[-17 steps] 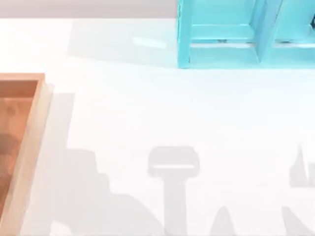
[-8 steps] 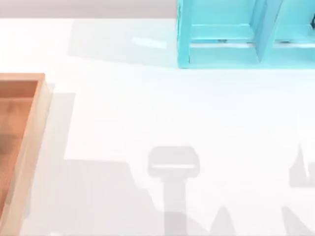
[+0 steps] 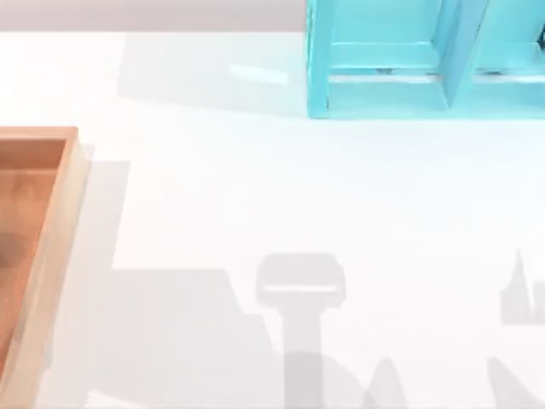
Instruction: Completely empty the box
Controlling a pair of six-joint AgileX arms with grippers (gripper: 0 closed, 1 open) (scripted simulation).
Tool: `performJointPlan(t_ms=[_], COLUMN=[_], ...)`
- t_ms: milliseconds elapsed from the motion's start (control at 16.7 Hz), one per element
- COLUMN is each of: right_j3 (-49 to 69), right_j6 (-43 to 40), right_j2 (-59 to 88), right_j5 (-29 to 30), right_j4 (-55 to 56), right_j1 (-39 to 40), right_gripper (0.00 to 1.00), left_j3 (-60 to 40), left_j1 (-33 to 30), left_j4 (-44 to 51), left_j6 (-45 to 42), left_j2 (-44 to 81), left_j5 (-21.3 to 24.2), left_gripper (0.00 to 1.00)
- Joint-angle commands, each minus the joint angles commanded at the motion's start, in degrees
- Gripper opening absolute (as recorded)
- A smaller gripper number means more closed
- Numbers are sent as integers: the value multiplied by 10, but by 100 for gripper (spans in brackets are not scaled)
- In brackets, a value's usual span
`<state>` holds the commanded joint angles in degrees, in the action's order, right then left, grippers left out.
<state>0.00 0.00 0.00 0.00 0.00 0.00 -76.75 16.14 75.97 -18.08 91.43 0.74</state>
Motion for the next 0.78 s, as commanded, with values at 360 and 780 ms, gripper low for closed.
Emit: performJointPlan(t_ms=[360,780], right_j3=[0,0], right_j6=[0,0], right_j2=[0,0], right_j5=[0,0], right_j4=[0,0], right_j1=[0,0], right_gripper=[100,100], left_j3=[-201,-519], left_j1=[-148,-364], left_j4=[34,51], left_j6=[125,346], left_j2=[187,455], left_j5=[12,5], left_gripper=[0,0])
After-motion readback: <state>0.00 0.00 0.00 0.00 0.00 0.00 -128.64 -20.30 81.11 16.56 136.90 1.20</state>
